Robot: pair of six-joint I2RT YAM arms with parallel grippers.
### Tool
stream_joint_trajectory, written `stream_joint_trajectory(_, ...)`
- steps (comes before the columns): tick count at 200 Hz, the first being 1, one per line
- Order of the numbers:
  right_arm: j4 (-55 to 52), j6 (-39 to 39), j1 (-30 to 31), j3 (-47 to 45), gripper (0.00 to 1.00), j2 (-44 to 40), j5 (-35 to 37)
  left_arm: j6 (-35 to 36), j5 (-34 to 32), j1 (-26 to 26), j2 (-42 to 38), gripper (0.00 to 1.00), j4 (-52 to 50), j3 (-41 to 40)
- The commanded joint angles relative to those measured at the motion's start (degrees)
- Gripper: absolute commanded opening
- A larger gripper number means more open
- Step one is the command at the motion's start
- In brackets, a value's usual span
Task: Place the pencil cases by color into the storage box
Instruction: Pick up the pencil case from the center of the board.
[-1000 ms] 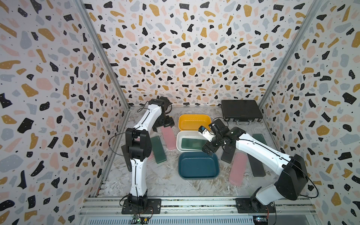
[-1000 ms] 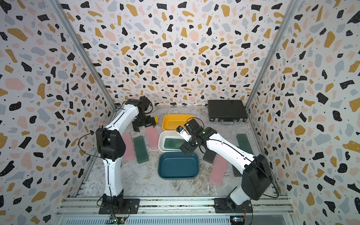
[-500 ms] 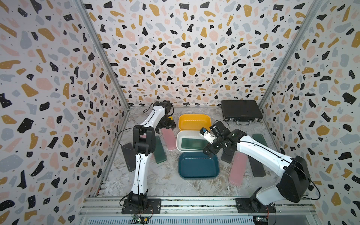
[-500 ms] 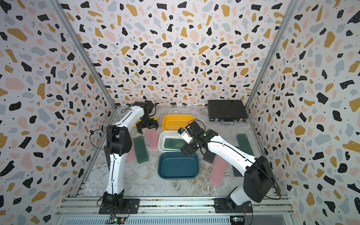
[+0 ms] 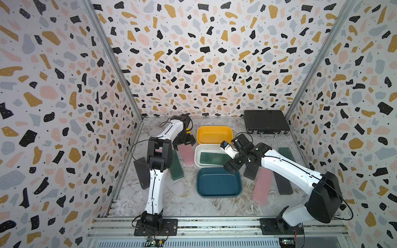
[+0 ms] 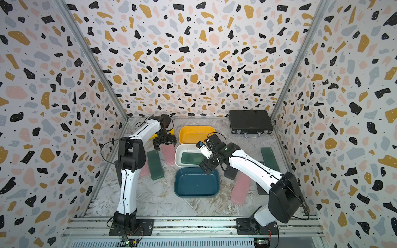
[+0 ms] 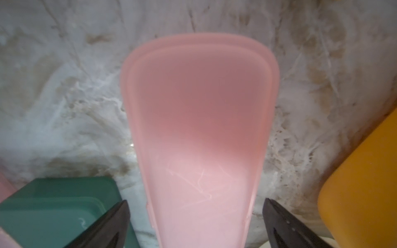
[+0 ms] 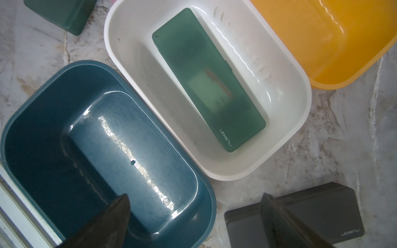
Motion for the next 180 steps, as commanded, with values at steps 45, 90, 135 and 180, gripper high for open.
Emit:
stream_joint_trajectory(45,0.7,1.2,0.3,-0.4,1.0,-0.5,-1.4,-0.8,-0.5,-0.3,-0.3,1.0,2.0,-4.0)
stream_joint_trajectory(90,0.8,1.7,0.3,-0.4,1.0,-0.6,-2.0,-1.1,-0.4,-0.3,-1.1,0.99,3.9,-7.3)
stream_joint_trajectory(135,0.5,2.1,0.3,-0.3,0.99,-1.3,-2.1,-1.4,-0.1,-0.2,-2.9,0.86,6.4,-10.8)
stream_joint_trajectory(180,0.2,3.0,0.3,-0.1,0.99,-2.0,-2.6,-1.3,-0.7,-0.2,-4.9,0.83,7.8,-13.4)
